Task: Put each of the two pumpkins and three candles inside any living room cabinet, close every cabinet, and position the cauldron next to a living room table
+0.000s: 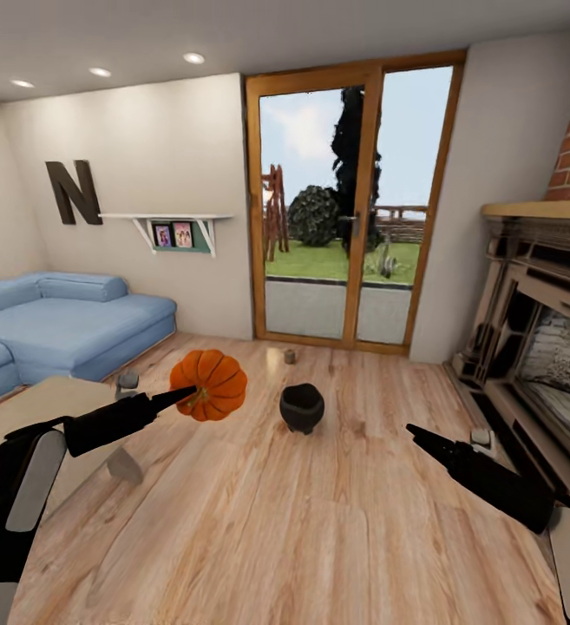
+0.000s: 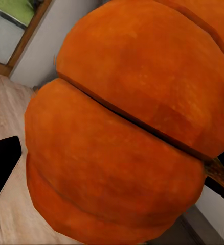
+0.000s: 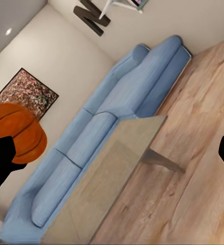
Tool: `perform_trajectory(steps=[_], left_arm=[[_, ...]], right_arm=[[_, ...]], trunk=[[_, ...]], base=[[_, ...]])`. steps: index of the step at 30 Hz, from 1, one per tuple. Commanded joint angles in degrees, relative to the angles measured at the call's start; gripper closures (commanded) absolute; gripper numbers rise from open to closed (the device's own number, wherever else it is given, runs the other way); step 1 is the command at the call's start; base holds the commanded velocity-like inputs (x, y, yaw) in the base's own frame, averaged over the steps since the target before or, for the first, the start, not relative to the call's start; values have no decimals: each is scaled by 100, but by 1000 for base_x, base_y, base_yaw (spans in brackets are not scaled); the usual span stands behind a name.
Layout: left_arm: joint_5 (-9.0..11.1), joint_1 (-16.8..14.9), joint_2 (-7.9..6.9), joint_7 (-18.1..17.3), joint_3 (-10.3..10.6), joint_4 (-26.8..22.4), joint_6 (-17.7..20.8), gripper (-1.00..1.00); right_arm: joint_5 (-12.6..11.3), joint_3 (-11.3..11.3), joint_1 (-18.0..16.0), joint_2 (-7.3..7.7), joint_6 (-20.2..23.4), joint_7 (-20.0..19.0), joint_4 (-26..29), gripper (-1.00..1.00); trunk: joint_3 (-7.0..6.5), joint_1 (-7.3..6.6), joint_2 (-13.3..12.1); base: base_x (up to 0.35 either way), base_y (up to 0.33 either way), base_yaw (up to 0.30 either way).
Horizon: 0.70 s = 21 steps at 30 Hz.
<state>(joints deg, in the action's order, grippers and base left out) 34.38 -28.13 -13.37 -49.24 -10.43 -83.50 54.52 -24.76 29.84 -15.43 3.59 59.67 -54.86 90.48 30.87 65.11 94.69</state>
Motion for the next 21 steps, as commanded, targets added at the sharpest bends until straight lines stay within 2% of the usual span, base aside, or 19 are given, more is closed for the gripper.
perform_trajectory(steps=[1, 21], left_arm=[[43, -7, 1, -14, -3, 0, 41, 100], [42, -8, 1, 10, -3, 7, 41, 100]], right_arm=[[24, 3, -4, -1, 18, -34, 3, -100], [24, -47, -4, -7, 18, -34, -4, -100]], trunk=[[-18, -23, -38], [-479, -462, -840]], base=[[-3, 0, 257], [0, 0, 257]])
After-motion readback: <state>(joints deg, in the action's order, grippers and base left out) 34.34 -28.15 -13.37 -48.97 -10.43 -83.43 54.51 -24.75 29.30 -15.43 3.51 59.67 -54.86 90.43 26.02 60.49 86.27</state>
